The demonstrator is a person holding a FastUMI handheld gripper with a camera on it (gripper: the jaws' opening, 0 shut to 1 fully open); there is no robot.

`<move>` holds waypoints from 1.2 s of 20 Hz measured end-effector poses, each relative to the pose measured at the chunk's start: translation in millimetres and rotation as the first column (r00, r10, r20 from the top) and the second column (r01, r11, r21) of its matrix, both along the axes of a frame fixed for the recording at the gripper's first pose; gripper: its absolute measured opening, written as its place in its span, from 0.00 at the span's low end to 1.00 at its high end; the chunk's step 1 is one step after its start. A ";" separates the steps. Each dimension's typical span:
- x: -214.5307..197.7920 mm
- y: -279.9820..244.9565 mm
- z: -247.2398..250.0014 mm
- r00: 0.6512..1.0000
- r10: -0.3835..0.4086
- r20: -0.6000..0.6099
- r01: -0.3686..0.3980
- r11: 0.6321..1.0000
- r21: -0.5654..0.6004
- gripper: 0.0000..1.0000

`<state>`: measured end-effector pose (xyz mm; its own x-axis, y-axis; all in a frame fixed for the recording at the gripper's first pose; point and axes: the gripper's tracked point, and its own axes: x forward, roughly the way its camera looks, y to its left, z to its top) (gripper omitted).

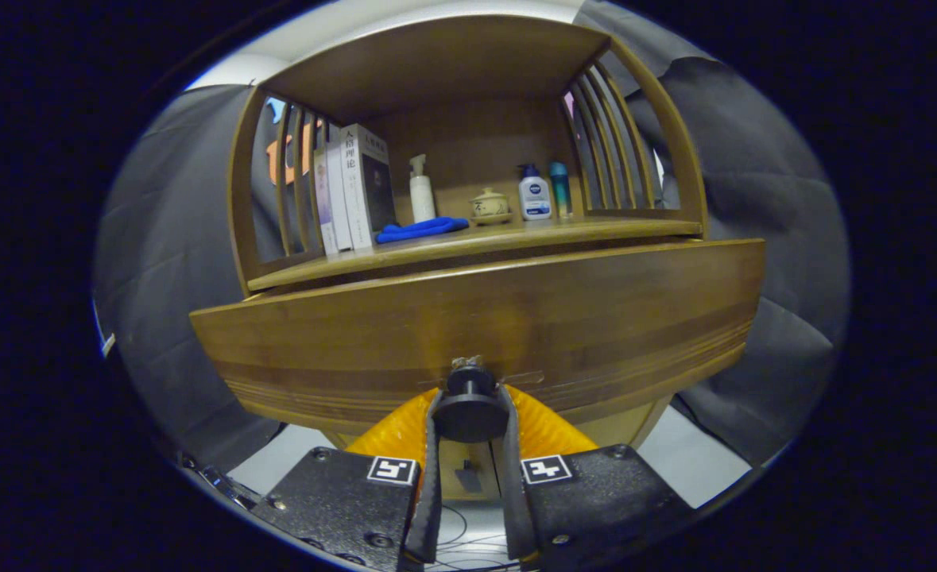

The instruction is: Pull open the drawer, take out the items inside it, and place them on the countertop above the cabinet.

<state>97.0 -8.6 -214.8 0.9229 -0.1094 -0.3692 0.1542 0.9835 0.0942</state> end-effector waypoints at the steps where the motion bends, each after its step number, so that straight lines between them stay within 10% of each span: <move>1: -6.6 0.8 0.3 1.000 0.003 0.002 -0.003 1.000 -0.004 0.35; 24: -108.2 21.8 -15.1 0.991 0.099 -0.090 -0.100 0.995 -0.007 0.35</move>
